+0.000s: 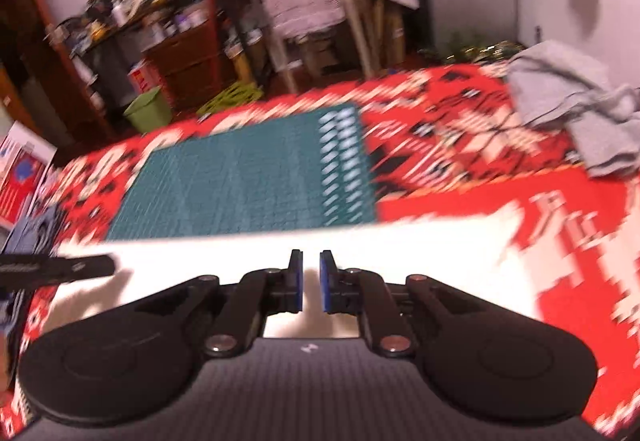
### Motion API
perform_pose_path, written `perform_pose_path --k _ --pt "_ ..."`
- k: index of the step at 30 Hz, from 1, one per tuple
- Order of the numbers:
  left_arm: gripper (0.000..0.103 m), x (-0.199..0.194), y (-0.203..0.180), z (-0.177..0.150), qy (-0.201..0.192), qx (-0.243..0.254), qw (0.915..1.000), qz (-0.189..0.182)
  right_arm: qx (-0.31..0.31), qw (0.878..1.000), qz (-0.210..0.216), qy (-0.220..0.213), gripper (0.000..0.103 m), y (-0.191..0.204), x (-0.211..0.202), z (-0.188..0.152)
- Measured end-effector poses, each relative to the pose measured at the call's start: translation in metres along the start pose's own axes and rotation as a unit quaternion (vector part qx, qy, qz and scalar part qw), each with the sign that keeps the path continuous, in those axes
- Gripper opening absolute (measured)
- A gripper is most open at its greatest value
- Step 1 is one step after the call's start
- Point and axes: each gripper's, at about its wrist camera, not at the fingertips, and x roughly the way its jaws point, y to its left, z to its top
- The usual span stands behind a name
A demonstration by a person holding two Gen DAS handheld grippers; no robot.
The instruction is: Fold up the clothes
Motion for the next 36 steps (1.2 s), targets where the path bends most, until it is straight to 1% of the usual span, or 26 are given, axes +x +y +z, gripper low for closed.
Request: perform_pose_path --k 1,3,5,8,10,12,15,17,21,23,26,29,32,36 --pt "0.001 0.001 -0.002 -0.003 0.000 0.007 1.0000 0.006 -0.012 1.000 -0.001 0.002 0.010 0.005 0.000 -0.004" --pt "0.002 -0.002 -0.001 -0.008 -0.003 0.020 0.9995 0.026 -0.028 0.999 -0.021 0.000 0.010 0.003 -0.004 -0.008" --pt "0.002 -0.009 0.007 -0.010 -0.006 0.017 0.9990 0.040 -0.017 0.999 -0.036 -0.003 0.010 -0.010 -0.010 -0.009" --pt "0.002 -0.022 0.024 -0.013 -0.008 -0.004 0.9986 0.053 0.007 0.998 -0.059 -0.006 0.010 -0.036 -0.021 -0.012" --pt "0.002 -0.030 0.033 -0.015 -0.009 -0.012 0.9982 0.059 0.019 0.997 -0.069 -0.009 0.006 -0.050 -0.029 -0.015" --pt "0.002 -0.036 0.038 -0.019 -0.008 -0.019 0.9980 0.059 0.031 0.997 -0.076 -0.014 0.008 -0.058 -0.037 -0.017" --pt "0.002 -0.043 0.039 -0.026 -0.006 -0.025 0.9982 0.055 0.031 0.997 -0.070 -0.017 0.011 -0.056 -0.046 -0.021" --pt "0.003 -0.045 0.033 -0.030 -0.004 -0.020 0.9985 0.051 0.023 0.998 -0.053 -0.014 0.011 -0.046 -0.049 -0.025" --pt "0.003 -0.045 0.020 -0.041 0.004 -0.009 0.9994 0.032 -0.009 1.000 -0.017 0.004 0.011 -0.020 -0.052 -0.039" --pt "0.003 -0.044 0.015 -0.046 0.008 0.001 0.9994 0.033 -0.025 1.000 -0.009 0.014 0.011 -0.011 -0.052 -0.048" --pt "0.003 -0.048 0.014 -0.052 0.011 0.011 0.9987 0.048 -0.023 1.000 -0.012 0.016 0.011 -0.016 -0.060 -0.056" --pt "0.004 -0.058 0.019 -0.060 0.012 0.005 0.9984 0.055 -0.019 0.999 -0.030 0.017 0.011 -0.029 -0.072 -0.061" --pt "0.004 -0.069 0.020 -0.070 0.013 0.009 0.9978 0.065 -0.034 0.999 -0.040 0.016 0.011 -0.036 -0.084 -0.070" --pt "0.004 -0.081 0.015 -0.085 0.012 0.022 0.9976 0.065 -0.069 0.997 -0.036 0.010 0.011 -0.024 -0.096 -0.083"
